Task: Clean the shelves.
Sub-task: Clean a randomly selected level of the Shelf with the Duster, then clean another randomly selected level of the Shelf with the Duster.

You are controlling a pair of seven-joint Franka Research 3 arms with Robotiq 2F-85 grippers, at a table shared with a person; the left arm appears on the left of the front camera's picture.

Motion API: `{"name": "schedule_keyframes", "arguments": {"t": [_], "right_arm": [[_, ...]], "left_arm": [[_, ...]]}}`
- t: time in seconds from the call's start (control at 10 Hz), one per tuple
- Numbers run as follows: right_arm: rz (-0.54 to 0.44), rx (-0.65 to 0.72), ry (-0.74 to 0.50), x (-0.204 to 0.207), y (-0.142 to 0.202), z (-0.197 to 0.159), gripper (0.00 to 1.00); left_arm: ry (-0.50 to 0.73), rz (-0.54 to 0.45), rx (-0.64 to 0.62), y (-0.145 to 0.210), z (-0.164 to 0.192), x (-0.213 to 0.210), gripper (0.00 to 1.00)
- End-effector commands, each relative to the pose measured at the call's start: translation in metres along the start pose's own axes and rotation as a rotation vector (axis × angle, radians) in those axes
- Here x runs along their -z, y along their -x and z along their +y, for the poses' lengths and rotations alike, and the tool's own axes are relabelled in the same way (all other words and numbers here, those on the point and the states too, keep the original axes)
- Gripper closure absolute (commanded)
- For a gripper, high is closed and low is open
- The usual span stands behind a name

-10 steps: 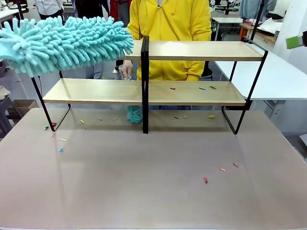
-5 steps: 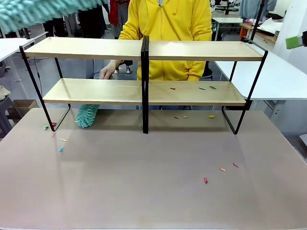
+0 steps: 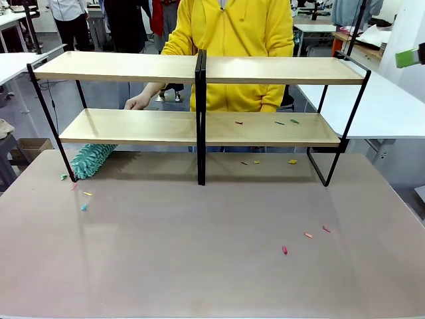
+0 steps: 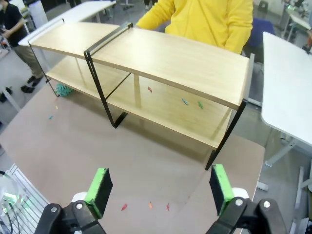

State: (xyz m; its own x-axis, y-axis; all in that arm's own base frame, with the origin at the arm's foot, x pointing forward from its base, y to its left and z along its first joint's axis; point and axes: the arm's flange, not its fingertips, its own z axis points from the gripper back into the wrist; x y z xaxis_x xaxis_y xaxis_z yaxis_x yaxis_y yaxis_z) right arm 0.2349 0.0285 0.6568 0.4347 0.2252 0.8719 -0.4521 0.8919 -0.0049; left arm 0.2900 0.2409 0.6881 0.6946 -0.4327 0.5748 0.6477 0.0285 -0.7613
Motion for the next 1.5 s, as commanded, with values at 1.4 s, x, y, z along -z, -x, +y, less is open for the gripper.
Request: {"name": "schedule_keyframes", "arguments": {"t": [1.4], "right_arm": [[-0.003, 0.002, -0.005, 0.000, 0.000, -0.001, 0.00]], "left_arm": [[-0.084, 0.324, -0.103, -0.086, 0.025, 0.137, 0.88]]}}
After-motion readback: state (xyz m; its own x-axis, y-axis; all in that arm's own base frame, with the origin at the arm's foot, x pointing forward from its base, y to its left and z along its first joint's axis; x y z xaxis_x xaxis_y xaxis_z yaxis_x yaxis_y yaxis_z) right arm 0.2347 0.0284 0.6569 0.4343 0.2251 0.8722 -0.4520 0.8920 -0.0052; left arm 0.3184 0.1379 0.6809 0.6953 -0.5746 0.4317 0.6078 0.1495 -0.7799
